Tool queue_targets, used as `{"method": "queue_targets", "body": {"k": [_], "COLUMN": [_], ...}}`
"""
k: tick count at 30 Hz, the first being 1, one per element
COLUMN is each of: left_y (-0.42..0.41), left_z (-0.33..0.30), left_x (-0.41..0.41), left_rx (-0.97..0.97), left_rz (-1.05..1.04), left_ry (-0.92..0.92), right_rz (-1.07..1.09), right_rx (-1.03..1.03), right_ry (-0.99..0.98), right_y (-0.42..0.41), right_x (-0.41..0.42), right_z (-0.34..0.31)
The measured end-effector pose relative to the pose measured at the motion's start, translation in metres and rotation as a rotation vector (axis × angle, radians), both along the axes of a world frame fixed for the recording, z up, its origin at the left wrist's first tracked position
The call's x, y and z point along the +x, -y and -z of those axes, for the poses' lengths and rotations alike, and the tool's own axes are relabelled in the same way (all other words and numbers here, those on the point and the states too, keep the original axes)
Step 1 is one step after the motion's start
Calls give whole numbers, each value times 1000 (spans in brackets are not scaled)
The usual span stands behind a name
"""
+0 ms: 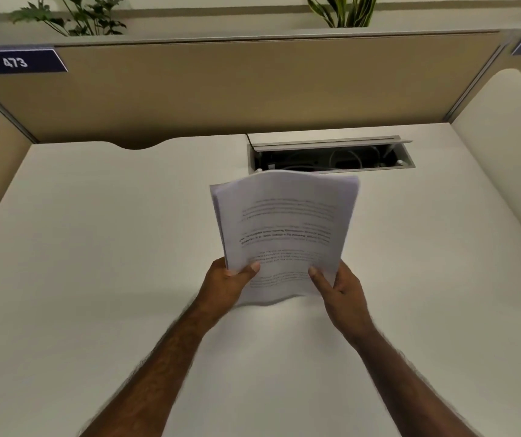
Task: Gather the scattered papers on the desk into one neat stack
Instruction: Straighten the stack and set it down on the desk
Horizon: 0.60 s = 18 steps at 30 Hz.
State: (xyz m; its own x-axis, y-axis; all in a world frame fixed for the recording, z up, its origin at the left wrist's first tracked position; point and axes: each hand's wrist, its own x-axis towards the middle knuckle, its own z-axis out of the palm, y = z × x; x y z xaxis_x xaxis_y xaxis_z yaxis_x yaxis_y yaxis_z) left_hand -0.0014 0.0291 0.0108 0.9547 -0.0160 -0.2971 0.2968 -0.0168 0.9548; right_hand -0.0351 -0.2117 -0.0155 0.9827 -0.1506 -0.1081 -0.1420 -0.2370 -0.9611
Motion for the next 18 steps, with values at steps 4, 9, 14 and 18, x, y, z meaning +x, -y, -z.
{"method": "queue_targets", "body": {"k": [4, 9, 14, 18], "left_y": [2, 16, 38, 36], "left_z": [-1, 2, 6, 5], "left_x": [-3, -10, -22, -23], "left_rx": [-241, -569, -682, -680], "left_rz": [-149, -157, -155, -207], "left_ry": [-59, -55, -52, -32], "right_rz": [220, 183, 178, 198], "right_rx": [308, 696, 806, 641], "right_ry": [-85, -132, -140, -132], "right_y": [-2, -30, -53, -45], "right_x": [-5, -17, -19, -12], "right_z": [-3, -11, -21, -25]}}
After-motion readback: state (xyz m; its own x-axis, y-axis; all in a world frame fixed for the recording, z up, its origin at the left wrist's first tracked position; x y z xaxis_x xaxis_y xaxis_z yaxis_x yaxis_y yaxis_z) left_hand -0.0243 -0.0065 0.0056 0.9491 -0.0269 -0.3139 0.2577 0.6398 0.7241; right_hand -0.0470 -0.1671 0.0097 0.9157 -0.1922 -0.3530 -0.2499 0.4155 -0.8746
